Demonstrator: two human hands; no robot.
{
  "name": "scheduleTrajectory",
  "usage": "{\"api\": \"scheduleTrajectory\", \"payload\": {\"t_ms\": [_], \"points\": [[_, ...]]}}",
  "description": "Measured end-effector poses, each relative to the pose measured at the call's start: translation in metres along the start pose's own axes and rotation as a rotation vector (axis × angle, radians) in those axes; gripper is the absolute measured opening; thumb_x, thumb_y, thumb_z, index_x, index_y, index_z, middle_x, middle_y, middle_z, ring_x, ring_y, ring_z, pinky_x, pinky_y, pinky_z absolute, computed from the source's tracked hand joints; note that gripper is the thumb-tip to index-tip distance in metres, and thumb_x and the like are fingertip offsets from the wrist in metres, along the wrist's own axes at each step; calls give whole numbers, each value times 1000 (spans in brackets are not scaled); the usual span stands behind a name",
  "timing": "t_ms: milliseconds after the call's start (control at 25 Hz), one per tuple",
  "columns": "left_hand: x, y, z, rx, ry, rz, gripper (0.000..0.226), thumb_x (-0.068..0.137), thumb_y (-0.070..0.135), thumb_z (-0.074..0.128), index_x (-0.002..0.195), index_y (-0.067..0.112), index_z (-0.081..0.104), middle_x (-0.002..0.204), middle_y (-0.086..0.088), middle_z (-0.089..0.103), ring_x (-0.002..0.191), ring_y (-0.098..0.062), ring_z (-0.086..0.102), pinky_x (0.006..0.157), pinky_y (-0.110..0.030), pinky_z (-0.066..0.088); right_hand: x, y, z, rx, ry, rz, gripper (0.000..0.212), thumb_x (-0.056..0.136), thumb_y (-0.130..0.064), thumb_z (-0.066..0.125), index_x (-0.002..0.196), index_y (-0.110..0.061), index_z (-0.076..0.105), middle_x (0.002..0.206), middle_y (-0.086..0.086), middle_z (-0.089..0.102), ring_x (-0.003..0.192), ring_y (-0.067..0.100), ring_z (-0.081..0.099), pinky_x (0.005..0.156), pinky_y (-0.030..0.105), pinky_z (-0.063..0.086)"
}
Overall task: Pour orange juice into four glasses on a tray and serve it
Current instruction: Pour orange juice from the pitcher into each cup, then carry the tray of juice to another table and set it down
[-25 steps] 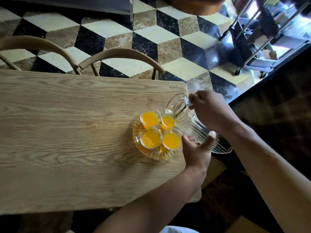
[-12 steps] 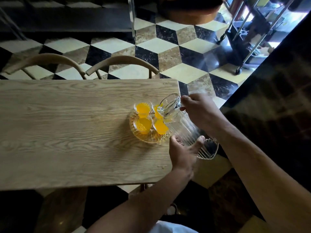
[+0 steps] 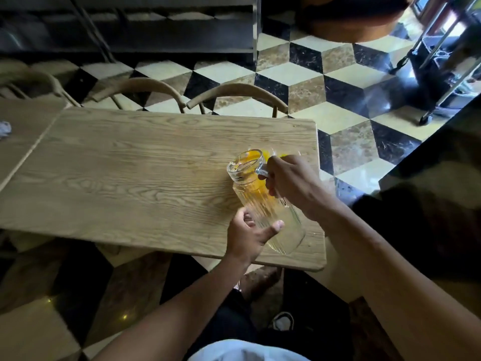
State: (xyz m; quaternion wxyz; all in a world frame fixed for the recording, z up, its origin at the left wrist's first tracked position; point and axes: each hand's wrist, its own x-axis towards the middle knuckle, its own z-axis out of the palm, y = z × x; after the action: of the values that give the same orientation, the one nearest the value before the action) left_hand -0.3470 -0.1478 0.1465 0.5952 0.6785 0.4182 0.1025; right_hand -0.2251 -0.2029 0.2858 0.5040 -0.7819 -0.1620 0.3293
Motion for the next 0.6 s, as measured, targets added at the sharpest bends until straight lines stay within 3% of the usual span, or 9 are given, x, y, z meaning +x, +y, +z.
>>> {"api": "scheduleTrajectory", "payload": {"t_ms": [80, 120, 200, 280, 360, 440, 520, 600], "points": [[19, -9, -26, -24, -91, -29, 83, 44, 57, 95, 106, 9, 65, 82, 0, 61, 72, -13, 54, 72, -40, 52, 8, -3, 15, -16, -27, 2, 36, 70, -35, 49, 45, -15, 64, 60, 16, 65, 58, 26, 55, 64, 44, 43], [28, -11, -38, -19, -132, -32, 81, 45, 54, 97, 106, 10, 66, 86, -3, 68, 76, -14, 59, 78, -43, 56, 13, -5, 22, -22, -44, 2, 34, 69, -33, 51, 45, -14, 65, 61, 20, 66, 58, 27, 56, 64, 44, 44], [48, -14, -61, 3, -200, -27, 80, 46, 50, 98, 109, 11, 69, 104, -9, 78, 89, -14, 68, 93, -39, 58, 27, -8, 36, -5, -72, 19, 29, 71, -27, 54, 50, -13, 69, 63, 24, 67, 61, 27, 57, 65, 45, 45], [72, -14, -84, 48, -259, -20, 80, 46, 50, 97, 112, 16, 69, 110, -7, 78, 99, -12, 72, 96, -36, 58, 42, -10, 48, 32, -88, 32, 31, 78, -25, 58, 53, -11, 69, 69, 25, 70, 64, 27, 58, 67, 45, 46], [98, -12, -105, 119, -343, 2, 79, 48, 49, 98, 117, 21, 68, 113, -1, 78, 107, -11, 72, 99, -33, 56, 54, -11, 58, 44, -104, 31, 35, 84, -28, 60, 55, -11, 68, 70, 23, 71, 64, 26, 58, 69, 44, 46], [133, -6, -125, 160, -452, -6, 78, 53, 43, 100, 121, 25, 67, 120, 1, 77, 114, -15, 72, 104, -38, 55, 67, -16, 72, 78, -103, 36, 36, 89, -26, 62, 56, -11, 66, 64, 16, 67, 62, 24, 57, 68, 45, 46], [167, 3, -142, 193, -544, -14, 75, 57, 29, 101, 123, 23, 66, 121, -1, 76, 113, -19, 74, 100, -38, 58, 78, -21, 87, 68, -60, 14, 38, 93, -26, 61, 59, -10, 67, 66, 21, 67, 62, 23, 56, 64, 47, 46], [202, 12, -152, 235, -586, 15, 71, 61, 17, 100, 122, 17, 65, 118, -1, 77, 109, -20, 75, 92, -33, 60, 90, -24, 100, 1, 0, -8, 36, 92, -30, 62, 70, -4, 73, 76, 31, 69, 63, 20, 52, 59, 40, 41]]}}
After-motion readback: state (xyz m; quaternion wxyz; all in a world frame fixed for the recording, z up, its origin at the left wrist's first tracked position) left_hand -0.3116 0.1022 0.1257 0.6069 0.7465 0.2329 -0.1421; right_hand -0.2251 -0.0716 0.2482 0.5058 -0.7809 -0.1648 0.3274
